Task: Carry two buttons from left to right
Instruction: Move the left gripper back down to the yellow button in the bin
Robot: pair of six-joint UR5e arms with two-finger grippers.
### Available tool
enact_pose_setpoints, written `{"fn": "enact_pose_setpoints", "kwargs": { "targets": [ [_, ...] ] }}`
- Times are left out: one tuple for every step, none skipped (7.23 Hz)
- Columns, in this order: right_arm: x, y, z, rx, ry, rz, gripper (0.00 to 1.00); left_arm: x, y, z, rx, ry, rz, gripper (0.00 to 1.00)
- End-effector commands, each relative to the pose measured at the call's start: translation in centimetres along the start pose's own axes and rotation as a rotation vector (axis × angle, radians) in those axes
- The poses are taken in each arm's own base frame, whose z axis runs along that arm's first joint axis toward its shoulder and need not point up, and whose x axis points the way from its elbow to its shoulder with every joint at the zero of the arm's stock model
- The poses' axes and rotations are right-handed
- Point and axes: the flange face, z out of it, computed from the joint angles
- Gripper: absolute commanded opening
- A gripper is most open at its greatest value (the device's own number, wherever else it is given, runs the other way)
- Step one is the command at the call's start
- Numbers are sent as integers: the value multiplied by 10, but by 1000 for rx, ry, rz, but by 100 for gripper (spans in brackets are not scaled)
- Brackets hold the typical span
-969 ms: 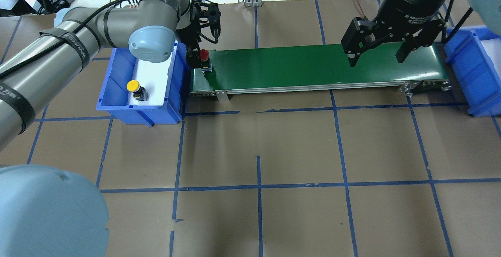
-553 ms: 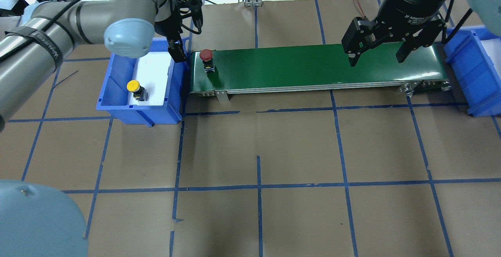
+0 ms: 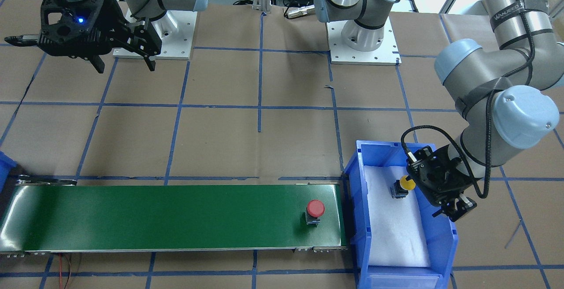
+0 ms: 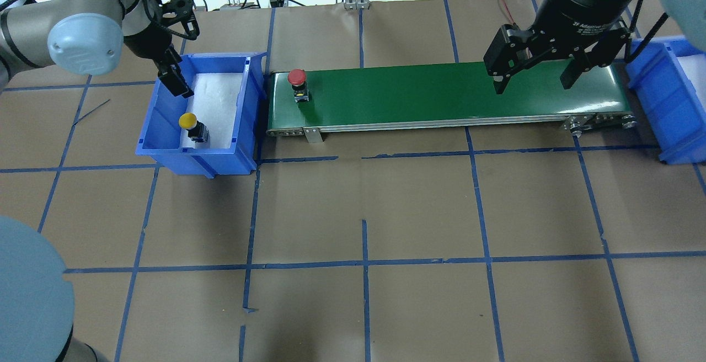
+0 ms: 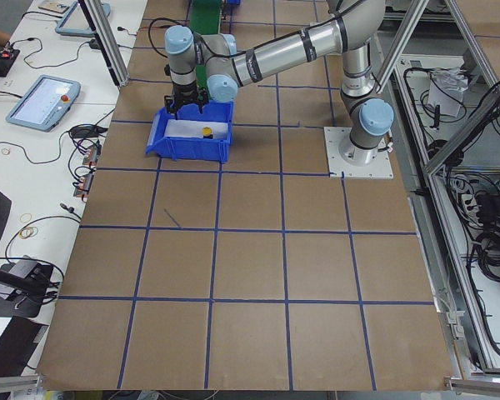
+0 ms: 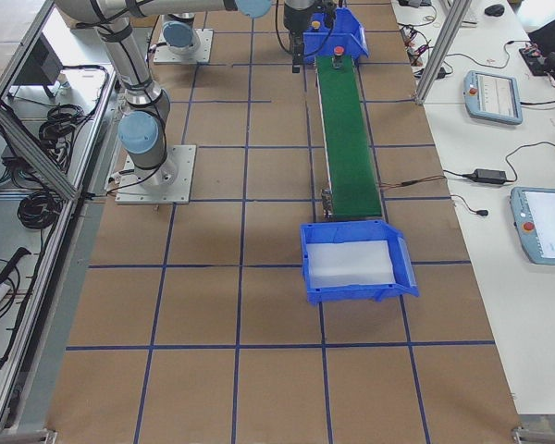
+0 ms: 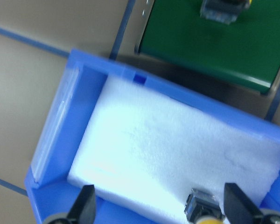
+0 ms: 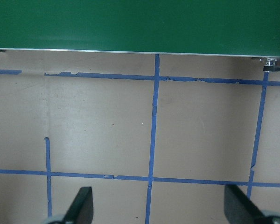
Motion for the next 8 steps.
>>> {"fn": "enact_pose_setpoints", "kwargs": {
  "targets": [
    [0,0,2,-4,-4,1,100,24,17,36,-14,94,101,96],
    [0,0,1,-3,-2,-1,100,27,18,40,-10,101,192,96],
    [2,-1,2,-3,0,-4,100,27,18,39,-8,101,204,96],
    [7,-3,-2,4,0,1,100,31,19,47,-8,116,220,96],
    [10,-3,-3,5,0,4,100,29,18,50,-6,115,249,96],
    [12,-4,-3,7,0,-4,100,23,17,52,-2,83,271,97],
    [16,-5,-2,6,0,7,100,18,16,58,5,62,298,97],
    [23,-6,-4,5,-2,19,100,18,16,63,4,69,300,95]
  ]
}}
